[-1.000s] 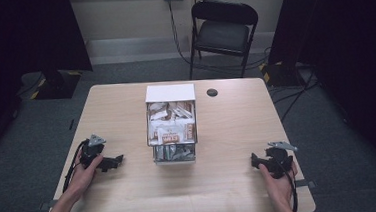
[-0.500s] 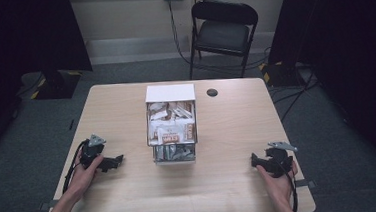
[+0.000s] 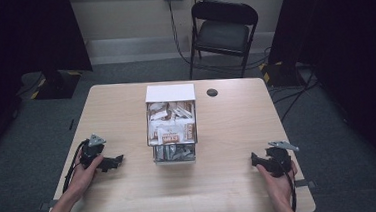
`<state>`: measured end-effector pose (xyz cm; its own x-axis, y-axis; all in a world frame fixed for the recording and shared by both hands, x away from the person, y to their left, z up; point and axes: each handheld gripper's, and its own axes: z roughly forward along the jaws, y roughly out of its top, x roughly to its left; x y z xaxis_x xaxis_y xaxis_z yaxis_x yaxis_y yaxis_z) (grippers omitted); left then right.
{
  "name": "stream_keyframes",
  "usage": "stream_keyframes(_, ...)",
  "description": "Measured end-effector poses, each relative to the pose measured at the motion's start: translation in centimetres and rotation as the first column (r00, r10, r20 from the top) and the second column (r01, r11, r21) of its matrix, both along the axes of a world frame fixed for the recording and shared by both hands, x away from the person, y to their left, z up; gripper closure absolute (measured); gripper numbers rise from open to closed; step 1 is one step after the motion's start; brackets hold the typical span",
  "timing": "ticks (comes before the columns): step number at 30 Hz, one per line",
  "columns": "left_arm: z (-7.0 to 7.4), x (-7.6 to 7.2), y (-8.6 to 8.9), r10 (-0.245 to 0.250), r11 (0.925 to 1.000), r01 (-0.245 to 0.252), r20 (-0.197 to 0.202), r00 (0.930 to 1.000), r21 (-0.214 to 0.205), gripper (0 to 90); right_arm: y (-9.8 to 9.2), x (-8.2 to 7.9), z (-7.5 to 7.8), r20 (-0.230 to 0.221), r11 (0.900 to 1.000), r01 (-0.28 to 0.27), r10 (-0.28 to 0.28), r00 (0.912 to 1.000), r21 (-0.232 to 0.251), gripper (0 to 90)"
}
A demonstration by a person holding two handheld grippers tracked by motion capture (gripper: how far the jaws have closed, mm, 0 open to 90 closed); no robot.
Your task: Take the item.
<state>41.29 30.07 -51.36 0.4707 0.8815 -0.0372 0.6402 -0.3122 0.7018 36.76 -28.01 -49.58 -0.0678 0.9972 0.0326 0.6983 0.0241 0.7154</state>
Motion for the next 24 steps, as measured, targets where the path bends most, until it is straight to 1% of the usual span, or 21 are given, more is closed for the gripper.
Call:
stream_keyframes(7, 0.0, 0.1, 0.1, -0.007, 1.0000, 0.007, 0.001, 1.0000, 0.007, 0.0, -0.1, 0.0, 0.4, -0.004, 0.9996, -0.004, 0.004, 1.0000, 0.029, 19.8)
stream_keyframes(10, 0.0, 0.1, 0.1, -0.007, 1.0000, 0.007, 0.001, 1.0000, 0.007, 0.0, 0.0, -0.2, 0.9, 0.017, 0.9975, -0.018, 0.016, 0.9997, 0.069, 21.3)
stream_keyframes(11, 0.0, 0.1, 0.1, -0.007, 1.0000, 0.007, 0.001, 1.0000, 0.007, 0.0, 0.1, -0.2, 1.0, 0.014, 0.9970, -0.022, 0.021, 0.9997, 0.074, 22.8)
stream_keyframes(12, 0.0, 0.1, 0.1, -0.007, 1.0000, 0.007, 0.001, 1.0000, 0.006, 0.0, 0.1, -0.2, 1.0, 0.016, 0.9967, -0.032, 0.030, 0.9994, 0.075, 23.4)
stream_keyframes(17, 0.0, 0.1, 0.1, -0.007, 1.0000, 0.007, 0.001, 1.0000, 0.007, 0.0, 0.2, -0.3, 1.5, 0.033, 0.9961, -0.038, 0.036, 0.9988, 0.080, 24.0)
stream_keyframes(20, 0.0, 0.1, 0.1, -0.007, 1.0000, 0.007, 0.001, 1.0000, 0.006, 0.0, 0.2, -0.4, 1.7, 0.037, 0.9914, -0.059, 0.055, 0.9978, 0.116, 26.7)
stream_keyframes(21, 0.0, 0.1, 0.1, -0.007, 1.0000, 0.007, 0.001, 1.0000, 0.006, 0.0, 0.2, -0.4, 1.8, 0.043, 0.9903, -0.068, 0.063, 0.9971, 0.122, 27.4)
stream_keyframes(22, 0.0, 0.1, 0.1, -0.007, 1.0000, 0.007, 0.001, 1.0000, 0.007, 0.0, 0.2, -0.5, 2.0, 0.056, 0.9870, -0.080, 0.072, 0.9958, 0.140, 30.1)
stream_keyframes(24, 0.0, 0.1, 0.1, -0.007, 1.0000, 0.007, 0.001, 1.0000, 0.007, 0.0, 0.2, -0.5, 2.1, 0.057, 0.9852, -0.087, 0.079, 0.9952, 0.148, 31.5)
